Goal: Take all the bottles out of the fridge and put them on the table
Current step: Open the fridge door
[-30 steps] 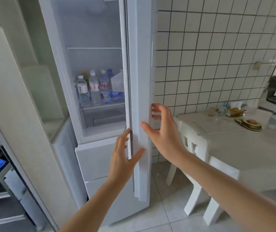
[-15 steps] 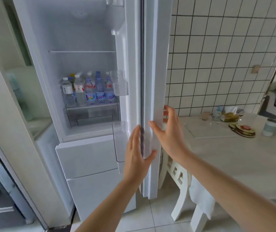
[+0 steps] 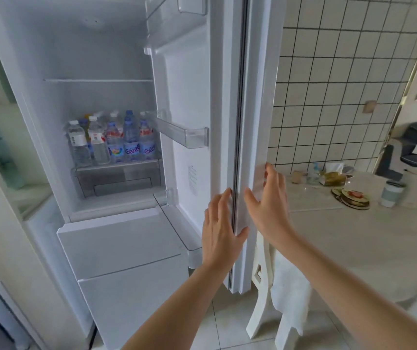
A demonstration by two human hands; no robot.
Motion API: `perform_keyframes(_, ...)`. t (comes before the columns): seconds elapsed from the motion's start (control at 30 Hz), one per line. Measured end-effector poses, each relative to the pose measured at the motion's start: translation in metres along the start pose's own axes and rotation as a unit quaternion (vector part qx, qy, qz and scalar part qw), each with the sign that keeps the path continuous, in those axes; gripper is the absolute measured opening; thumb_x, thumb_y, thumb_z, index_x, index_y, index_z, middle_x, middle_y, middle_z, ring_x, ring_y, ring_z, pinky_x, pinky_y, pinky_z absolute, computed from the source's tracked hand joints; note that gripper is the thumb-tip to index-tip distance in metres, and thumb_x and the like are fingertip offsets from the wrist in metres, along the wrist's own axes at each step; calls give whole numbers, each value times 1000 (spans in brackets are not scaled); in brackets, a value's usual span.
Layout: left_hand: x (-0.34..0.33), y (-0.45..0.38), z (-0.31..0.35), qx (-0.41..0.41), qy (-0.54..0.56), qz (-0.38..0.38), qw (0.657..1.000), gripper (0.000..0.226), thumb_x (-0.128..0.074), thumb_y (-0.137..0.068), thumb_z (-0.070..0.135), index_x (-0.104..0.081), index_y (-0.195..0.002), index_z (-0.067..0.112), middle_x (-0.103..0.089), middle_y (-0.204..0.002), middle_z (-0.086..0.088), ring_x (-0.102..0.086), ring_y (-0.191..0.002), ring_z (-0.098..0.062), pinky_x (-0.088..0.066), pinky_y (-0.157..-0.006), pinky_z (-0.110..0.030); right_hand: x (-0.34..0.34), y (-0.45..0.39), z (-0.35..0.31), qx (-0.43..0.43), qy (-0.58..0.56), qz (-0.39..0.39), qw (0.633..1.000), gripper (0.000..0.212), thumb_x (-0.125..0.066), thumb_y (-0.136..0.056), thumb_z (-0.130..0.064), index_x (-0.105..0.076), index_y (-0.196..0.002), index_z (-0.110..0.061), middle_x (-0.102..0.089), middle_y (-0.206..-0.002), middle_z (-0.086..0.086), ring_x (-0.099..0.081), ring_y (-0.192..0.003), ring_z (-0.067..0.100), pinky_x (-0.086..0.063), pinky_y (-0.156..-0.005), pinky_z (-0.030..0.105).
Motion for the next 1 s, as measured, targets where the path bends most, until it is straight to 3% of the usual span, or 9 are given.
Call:
perform_keyframes(0.17, -5, 0, -10, 11, 29, -47, 998, 76, -68, -84, 23, -23, -144, 37, -39, -139, 12, -45, -123, -8, -46, -98, -29, 14, 12, -19, 22, 43, -15, 999, 74, -56, -94, -26, -12, -152, -11, -25, -147, 6, -34, -132, 19, -26, -96, 17)
perform_keyframes(0.33, 18, 9, -45, 53, 42, -58, 996, 57, -62, -89, 21, -37, -137, 38, -52, -126, 19, -47, -116, 3, -44, -93, -23, 0, 36, -63, 108, 68, -48, 991, 72, -53, -94, -34, -10, -150, -22, -24, -151, 0, -32, -137, 19, -28, -98, 22)
perform_keyframes(0.53, 86, 14, -96, 109, 27, 6, 994, 39, -59, -91, 13, -51, -125, 31, -60, -100, 23, -56, -98, -1, -43, -91, -21, -57, 32, -83, 105, 21, -112, 988, 63, -50, -95, -34, -18, -148, -23, -37, -144, -4, -38, -132, 16, -31, -96, 23)
perform_keyframes(0.8, 164, 7, -181, 186, 43, 77, 978, 30, -58, -85, 5, -60, -106, 26, -68, -88, 9, -62, -89, -12, -50, -86, -29, -160, 23, -115, 113, -36, -169, 978, 55, -50, -95, -34, -27, -144, -23, -46, -136, -8, -45, -122, 14, -32, -90, 21)
perform_keyframes(1.0, 215, -33, -269, 192, 30, 101, 976, 31, -60, -85, 3, -59, -102, 29, -67, -82, 10, -63, -84, -9, -48, -78, -23, -261, -9, -147, 98, -65, -181, 976, 54, -53, -95, -28, -32, -144, -18, -50, -134, -3, -50, -119, 17, -42, -98, 31)
Point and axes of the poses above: each hand's wrist, its own y-axis away from the middle knuckle, its own x-axis out of the back of the hand, z = x × y, the point moved 10 cm from there along -y, towards the middle knuckle
